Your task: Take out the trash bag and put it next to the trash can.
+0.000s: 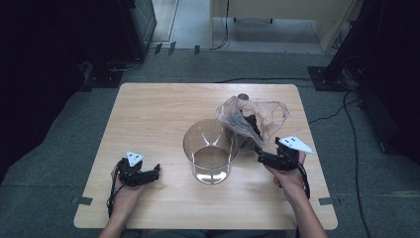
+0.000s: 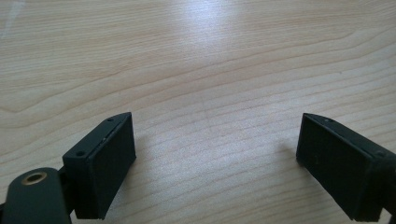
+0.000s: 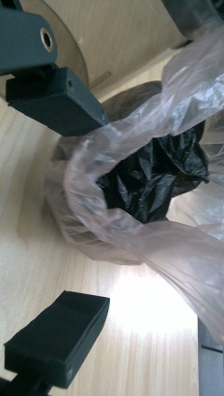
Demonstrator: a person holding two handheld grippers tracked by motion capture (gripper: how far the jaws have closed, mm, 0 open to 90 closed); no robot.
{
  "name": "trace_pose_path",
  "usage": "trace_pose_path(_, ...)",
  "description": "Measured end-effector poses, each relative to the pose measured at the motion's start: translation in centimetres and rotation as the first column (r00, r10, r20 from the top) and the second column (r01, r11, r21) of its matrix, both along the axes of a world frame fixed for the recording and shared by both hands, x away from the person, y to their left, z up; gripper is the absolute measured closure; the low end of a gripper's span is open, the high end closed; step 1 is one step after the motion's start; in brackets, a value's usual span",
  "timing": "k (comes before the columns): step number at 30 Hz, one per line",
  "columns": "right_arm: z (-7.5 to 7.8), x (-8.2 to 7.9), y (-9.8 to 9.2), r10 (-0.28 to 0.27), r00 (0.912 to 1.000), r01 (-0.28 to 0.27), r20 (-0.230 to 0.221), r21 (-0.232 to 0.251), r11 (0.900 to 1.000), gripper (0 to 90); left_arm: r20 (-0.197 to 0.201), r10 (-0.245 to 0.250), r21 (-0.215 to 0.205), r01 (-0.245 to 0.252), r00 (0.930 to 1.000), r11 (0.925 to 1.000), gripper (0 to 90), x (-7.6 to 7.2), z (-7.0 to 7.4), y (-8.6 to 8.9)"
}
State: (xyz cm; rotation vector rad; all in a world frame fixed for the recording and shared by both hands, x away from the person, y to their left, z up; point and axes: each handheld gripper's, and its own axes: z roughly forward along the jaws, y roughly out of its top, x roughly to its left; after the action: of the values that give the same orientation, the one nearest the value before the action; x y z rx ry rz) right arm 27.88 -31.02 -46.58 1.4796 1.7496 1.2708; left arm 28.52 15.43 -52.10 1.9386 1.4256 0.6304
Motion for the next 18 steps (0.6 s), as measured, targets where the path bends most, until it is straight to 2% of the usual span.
trace_pose_path(9,-1.1,-1.5,-1.5,0.036,0.9994,-0.036,-0.004,0.005,0.999,11.0,0.000,0.001,0.001,-0.001,1.0000,1.0000,11.5,0.0,0.0,0.0)
trace_pose_path(18,-2.7,-2.6,-3.5,-0.050,0.9981,0.048,-0.037,-0.044,0.998,9.5,0.000,0.001,0.001,-0.001,1.0000,1.0000,11.5,0.0,0.0,0.0)
